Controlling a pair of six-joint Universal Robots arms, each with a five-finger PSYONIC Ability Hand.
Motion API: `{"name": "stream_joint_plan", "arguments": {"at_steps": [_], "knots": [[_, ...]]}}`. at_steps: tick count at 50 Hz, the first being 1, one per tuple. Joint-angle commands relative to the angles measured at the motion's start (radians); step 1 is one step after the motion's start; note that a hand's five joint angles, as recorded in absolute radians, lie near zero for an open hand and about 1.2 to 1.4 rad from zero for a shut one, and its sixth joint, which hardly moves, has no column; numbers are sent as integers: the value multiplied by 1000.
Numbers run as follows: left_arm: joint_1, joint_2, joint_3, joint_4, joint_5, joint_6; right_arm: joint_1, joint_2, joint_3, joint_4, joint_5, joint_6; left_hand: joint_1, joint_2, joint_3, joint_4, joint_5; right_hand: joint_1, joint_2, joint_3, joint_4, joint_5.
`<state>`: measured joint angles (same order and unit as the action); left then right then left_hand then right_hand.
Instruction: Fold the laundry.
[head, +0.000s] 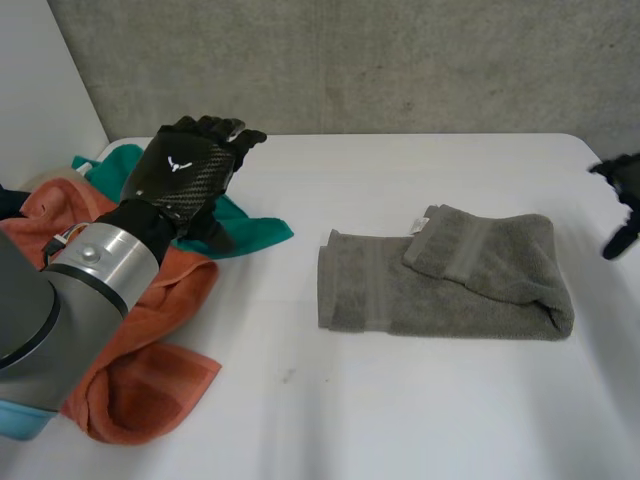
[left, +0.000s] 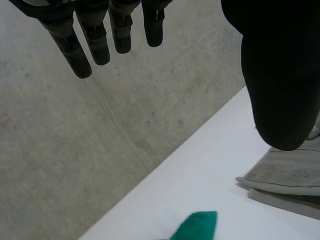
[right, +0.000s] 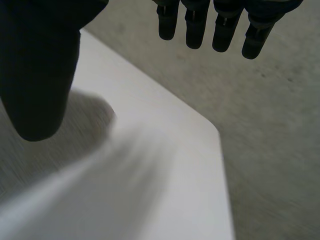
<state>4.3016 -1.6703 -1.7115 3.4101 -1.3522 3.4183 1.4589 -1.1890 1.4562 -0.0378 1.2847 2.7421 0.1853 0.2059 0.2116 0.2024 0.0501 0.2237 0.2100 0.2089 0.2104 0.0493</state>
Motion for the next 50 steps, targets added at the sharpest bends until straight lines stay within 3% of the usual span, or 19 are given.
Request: {"name": "stream_joint_plan", "arguments": {"at_steps": [1, 4, 8, 12, 24, 43, 46, 50], "knots": [[-39, -55, 93, -187, -42, -102, 214, 75, -143, 191, 8, 185, -11, -31, -37, -28, -50, -49, -35, -34, -36, -49], [-56, -86, 122, -263, -44, -140, 262, 118, -175, 219, 31, 188, -11, -31, -37, -28, -50, -49, -35, -34, -36, -49], [-78, -111, 138, -328, -50, -159, 322, 212, -217, 199, 132, 195, -11, -31, -37, -28, -50, -32, -18, -17, -18, -32], [-94, -121, 139, -327, -53, -154, 351, 270, -235, 156, 169, 217, -11, -31, -37, -28, -50, -29, -15, -14, -15, -29], [-88, -108, 124, -232, -82, -148, 416, 351, -270, 75, 131, 338, -11, -31, -37, -28, -50, 171, 184, 186, 184, 171], [-82, -106, 118, -210, -79, -149, 452, 485, -392, 62, 174, 338, -11, -31, -37, -28, -50, 338, 352, 353, 352, 338], [-77, -108, 115, -198, -79, -149, 455, 499, -399, 59, 176, 334, -11, -31, -37, -28, -50, 417, 431, 432, 431, 417], [-71, -111, 110, -186, -82, -148, 462, 516, -415, 55, 177, 326, -11, -31, -37, -28, -50, 813, 826, 828, 826, 813]]}}
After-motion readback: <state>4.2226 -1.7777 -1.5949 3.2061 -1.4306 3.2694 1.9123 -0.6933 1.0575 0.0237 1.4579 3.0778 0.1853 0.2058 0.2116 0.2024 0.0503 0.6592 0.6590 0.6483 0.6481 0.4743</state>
